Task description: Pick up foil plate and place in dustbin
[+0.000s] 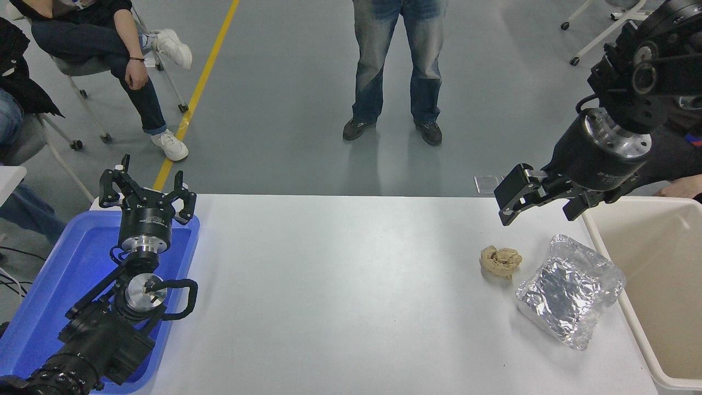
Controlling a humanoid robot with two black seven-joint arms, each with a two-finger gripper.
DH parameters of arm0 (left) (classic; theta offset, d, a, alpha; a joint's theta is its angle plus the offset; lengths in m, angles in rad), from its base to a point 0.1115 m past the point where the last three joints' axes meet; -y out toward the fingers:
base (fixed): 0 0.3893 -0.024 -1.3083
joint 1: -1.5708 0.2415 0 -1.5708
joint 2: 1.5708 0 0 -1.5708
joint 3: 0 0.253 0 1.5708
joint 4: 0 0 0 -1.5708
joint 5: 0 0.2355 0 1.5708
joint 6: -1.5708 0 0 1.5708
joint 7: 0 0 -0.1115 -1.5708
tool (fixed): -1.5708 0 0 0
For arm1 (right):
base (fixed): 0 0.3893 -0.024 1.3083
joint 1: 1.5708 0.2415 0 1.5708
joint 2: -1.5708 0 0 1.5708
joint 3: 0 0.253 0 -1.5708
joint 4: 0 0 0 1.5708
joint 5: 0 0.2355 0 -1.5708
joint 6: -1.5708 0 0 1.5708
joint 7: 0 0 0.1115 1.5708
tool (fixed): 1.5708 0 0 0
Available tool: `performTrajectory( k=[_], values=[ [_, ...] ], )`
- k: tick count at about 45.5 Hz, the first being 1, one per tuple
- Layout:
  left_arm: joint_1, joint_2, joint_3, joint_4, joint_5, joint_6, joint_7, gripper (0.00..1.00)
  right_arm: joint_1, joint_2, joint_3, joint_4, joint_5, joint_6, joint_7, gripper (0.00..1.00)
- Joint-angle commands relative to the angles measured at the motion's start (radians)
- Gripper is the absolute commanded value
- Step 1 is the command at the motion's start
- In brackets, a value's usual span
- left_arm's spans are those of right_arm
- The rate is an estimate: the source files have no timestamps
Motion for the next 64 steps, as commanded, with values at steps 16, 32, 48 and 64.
performTrajectory(
  k=[16,32,48,64],
  values=[
    [0.001,0.000,0.001,-0.001,0.000,0.000,-0.003,0.99,-0.060,0.005,0.014,-0.050,-0.003,0.000,0.001,1.00],
    [0.001,0.000,0.001,0.001,0.000,0.000,-0.002,0.99,-0.202,-0.188,0.017,-0.114,-0.173,0.000,0.002,1.00],
    [0.001,0.000,0.001,0.001,0.000,0.000,-0.002,0.99,-0.601,-0.446,0.218,-0.330,-0.411,-0.075,-0.001,1.00],
    [-0.001,0.000,0.001,-0.001,0.000,0.000,-0.002,0.99,-0.888,-0.432,0.370,-0.519,-0.416,-0.170,-0.005,1.00]
  ],
)
